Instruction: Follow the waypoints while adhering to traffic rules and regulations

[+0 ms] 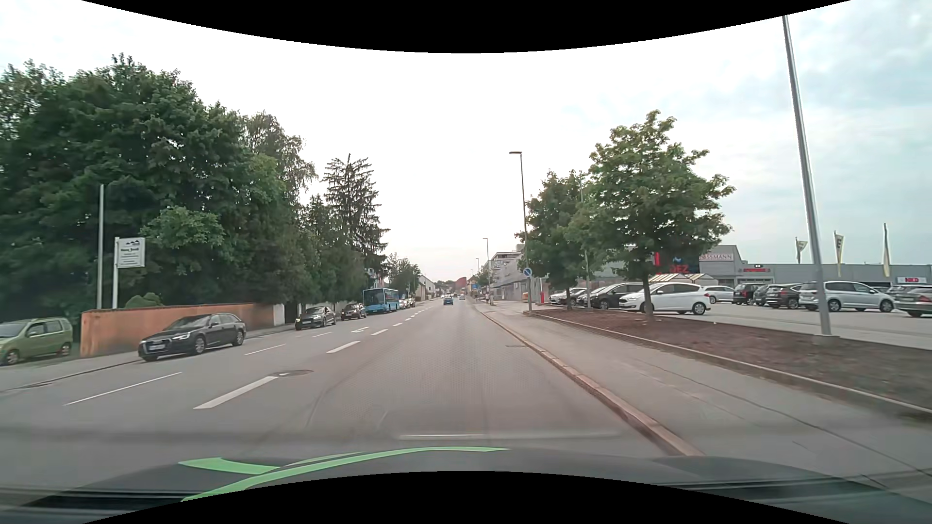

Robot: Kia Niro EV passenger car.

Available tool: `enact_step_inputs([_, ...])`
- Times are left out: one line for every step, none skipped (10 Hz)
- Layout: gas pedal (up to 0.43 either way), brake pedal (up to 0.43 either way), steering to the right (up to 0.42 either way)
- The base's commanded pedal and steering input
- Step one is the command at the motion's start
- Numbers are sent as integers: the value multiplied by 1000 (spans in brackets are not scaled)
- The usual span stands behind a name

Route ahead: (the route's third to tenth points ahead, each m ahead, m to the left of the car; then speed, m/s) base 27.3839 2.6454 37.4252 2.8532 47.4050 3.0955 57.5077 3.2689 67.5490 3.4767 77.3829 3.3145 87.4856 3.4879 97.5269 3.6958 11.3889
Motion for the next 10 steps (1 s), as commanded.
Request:
enact_step_inputs([87,0,1])
enact_step_inputs([87,0,0])
enact_step_inputs([87,0,0])
enact_step_inputs([87,0,1])
enact_step_inputs([79,0,1])
enact_step_inputs([79,0,1])
enact_step_inputs([79,0,0])
enact_step_inputs([79,0,-3])
enact_step_inputs([79,0,-6])
enact_step_inputs([79,0,-6])
